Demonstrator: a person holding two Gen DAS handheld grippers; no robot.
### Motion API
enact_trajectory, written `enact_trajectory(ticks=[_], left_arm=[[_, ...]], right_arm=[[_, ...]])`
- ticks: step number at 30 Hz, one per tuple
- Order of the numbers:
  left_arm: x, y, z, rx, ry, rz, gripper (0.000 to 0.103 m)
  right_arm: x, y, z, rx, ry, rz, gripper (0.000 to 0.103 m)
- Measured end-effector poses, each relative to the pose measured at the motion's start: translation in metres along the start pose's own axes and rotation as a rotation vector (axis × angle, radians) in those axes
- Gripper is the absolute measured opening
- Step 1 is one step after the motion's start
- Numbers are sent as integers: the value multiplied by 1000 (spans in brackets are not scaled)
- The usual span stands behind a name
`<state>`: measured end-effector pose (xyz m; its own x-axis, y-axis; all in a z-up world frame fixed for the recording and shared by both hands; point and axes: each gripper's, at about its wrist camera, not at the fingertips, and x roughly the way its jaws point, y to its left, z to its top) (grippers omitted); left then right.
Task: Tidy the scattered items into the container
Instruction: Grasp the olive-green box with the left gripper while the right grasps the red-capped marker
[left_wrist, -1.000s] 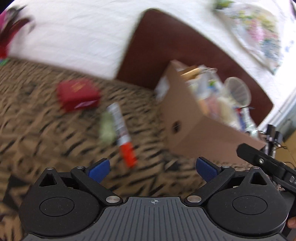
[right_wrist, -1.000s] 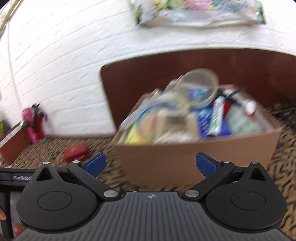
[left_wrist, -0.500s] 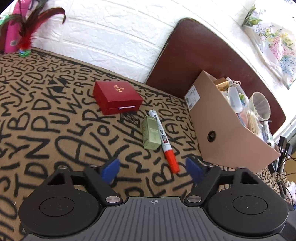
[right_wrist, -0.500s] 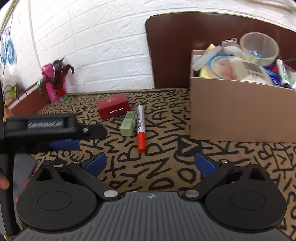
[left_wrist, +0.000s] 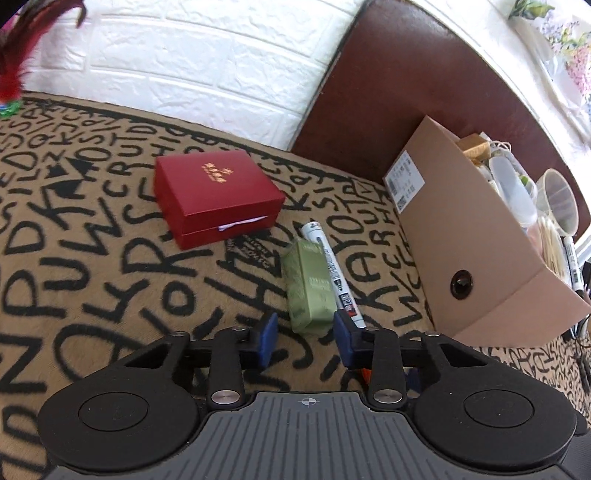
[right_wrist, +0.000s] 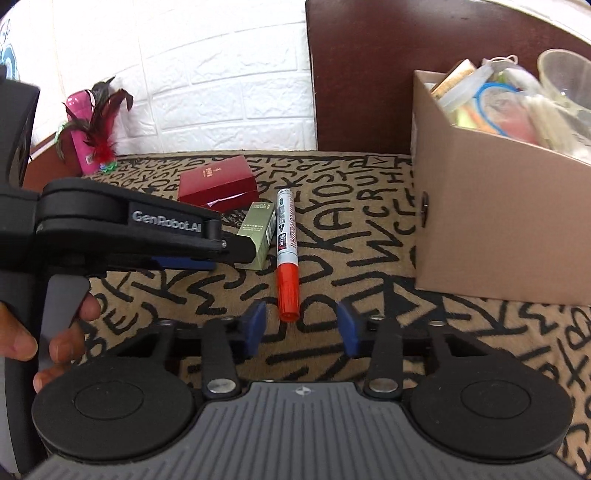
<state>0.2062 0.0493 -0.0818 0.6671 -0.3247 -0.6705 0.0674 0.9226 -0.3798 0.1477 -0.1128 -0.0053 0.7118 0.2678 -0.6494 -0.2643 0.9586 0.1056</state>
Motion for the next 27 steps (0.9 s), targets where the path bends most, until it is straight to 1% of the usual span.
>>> enact_trajectory(ticks=[1, 4, 8, 9, 10, 12, 14, 15, 16, 17, 19, 20, 22, 25, 27], left_arm=[[3, -1, 1, 8, -6, 6, 42], [11, -3, 5, 15, -23, 11, 42], [18, -5, 14, -3, -29, 14, 45], [17, -5, 16, -10, -27, 5, 51], [15, -7, 17, -14, -35, -5, 55], [13, -10, 18, -9, -65, 11, 61], [19, -11, 21, 1, -68, 33, 60], [25, -10, 23, -3, -50, 45, 56], [29, -7, 23, -15, -49, 53, 38], [31, -3, 24, -30, -58, 49, 36], [29, 3, 25, -61, -54, 41, 28], [28, 5, 25, -69, -47, 39, 26], [23, 7, 22, -49, -34, 35, 22], [9, 8, 12, 7, -8, 37, 22], [-2, 10, 5, 35, 27, 27, 22]], right_arm=[[4, 0, 1, 0, 5, 3, 38], [15, 0, 4, -5, 6, 4, 36], [24, 1, 7, -25, -4, -1, 24], [26, 0, 8, -23, -6, 0, 23], [27, 0, 8, -22, -7, 1, 21], [27, -3, 9, -20, -8, 10, 20], [28, -6, 10, -9, -11, 16, 20], [28, -7, 10, -1, -12, 15, 19], [27, -7, 10, 3, -13, 11, 18], [26, -7, 10, 5, -13, 2, 17], [22, -9, 8, 11, -12, -15, 16], [19, -11, 6, 19, -10, -19, 16], [13, -15, 1, 33, -1, -14, 16], [0, -15, -7, 35, 19, 3, 16], [-10, -15, -14, 39, 33, 20, 16]])
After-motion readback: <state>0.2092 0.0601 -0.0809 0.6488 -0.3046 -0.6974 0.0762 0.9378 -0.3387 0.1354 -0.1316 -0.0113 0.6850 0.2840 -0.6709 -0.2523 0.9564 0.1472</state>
